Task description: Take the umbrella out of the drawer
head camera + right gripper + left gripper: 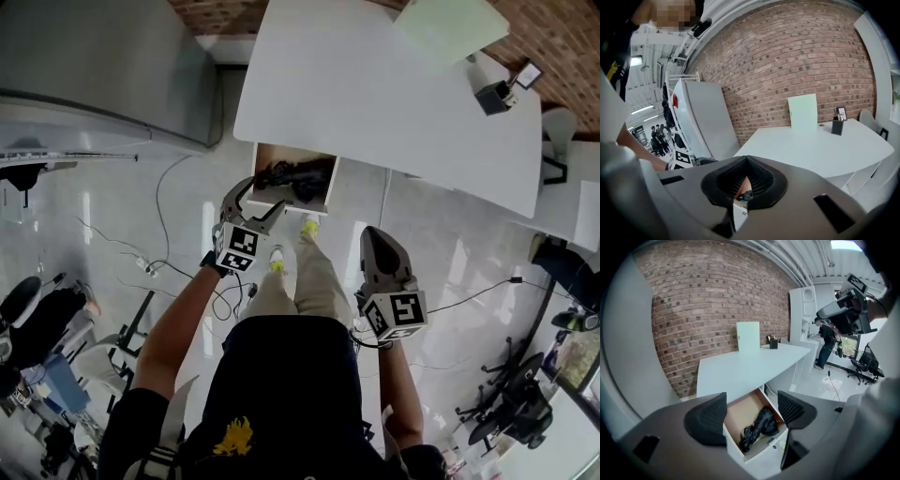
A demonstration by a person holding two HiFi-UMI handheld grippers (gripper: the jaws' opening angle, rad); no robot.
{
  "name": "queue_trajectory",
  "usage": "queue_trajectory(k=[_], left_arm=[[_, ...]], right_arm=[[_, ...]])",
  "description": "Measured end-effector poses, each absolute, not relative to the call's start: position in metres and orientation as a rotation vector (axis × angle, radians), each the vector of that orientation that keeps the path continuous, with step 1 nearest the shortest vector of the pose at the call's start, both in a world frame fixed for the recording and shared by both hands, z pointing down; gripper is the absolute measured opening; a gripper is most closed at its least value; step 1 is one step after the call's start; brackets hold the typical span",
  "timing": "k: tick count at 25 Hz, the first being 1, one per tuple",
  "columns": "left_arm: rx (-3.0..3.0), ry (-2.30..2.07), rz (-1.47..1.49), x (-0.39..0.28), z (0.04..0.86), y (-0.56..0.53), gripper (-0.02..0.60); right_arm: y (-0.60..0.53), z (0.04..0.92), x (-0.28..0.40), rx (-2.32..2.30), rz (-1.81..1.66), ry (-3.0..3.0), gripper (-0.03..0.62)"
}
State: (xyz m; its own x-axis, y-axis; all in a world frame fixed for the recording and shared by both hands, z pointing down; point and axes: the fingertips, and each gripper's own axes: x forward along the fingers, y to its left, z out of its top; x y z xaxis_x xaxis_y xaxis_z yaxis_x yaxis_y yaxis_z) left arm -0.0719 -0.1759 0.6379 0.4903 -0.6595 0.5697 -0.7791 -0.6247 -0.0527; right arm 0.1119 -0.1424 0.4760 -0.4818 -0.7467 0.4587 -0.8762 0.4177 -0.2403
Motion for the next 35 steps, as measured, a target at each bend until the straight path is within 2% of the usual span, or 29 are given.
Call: queue_trajectory(k=[11,28,35], left_arm=[[2.375,-1.056,1.049,-0.058,0.798,-0.183,0.354],[2.332,-0.893,1.218,-0.011,0.913,-0.207,0.354],[2.296,-0.855,1.254,-0.007,0.96,-0.203,0.354]], right_arm=[[-0.132,0.577,0.11,1.347,0.87,-2.305,0.026],[-0.129,0.643,0.144,1.343,1.044,-2.179,0.025],[-0.134,0.679,0.129,1.316,1.12,-2.173,0.025]])
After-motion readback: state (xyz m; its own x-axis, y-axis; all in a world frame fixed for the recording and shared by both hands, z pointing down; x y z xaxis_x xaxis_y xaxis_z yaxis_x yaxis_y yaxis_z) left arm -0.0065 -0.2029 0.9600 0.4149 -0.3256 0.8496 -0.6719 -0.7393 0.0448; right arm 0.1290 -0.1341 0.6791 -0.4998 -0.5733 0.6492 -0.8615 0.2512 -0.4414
